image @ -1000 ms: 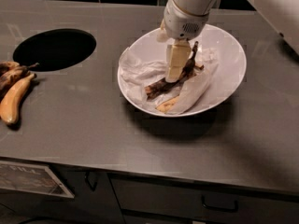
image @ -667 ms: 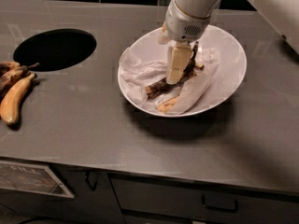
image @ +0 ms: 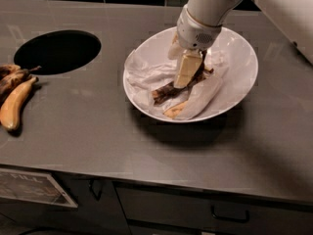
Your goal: Pick banana from white bowl
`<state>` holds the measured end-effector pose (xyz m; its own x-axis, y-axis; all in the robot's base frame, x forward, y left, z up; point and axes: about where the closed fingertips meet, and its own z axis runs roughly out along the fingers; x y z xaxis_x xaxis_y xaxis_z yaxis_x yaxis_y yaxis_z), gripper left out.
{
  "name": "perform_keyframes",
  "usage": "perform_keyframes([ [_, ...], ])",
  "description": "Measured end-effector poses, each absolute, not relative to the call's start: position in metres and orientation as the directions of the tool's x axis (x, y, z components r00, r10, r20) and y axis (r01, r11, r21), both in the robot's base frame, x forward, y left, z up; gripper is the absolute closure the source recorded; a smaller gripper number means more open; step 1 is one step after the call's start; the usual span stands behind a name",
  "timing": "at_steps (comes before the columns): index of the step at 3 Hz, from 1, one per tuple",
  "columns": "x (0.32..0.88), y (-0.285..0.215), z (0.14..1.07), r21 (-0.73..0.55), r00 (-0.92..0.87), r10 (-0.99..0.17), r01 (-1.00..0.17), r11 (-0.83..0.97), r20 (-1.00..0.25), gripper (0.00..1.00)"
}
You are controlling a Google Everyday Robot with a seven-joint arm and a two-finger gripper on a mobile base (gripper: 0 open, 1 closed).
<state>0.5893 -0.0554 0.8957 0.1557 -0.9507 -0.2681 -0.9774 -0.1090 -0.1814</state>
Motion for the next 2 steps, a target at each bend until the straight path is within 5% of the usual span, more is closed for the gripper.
perform_keyframes([
  [2,0.5889,-0.0557,0.8856,-0.156,0.152,-0.95,-0.981,-0.112,-0.272,0.43],
])
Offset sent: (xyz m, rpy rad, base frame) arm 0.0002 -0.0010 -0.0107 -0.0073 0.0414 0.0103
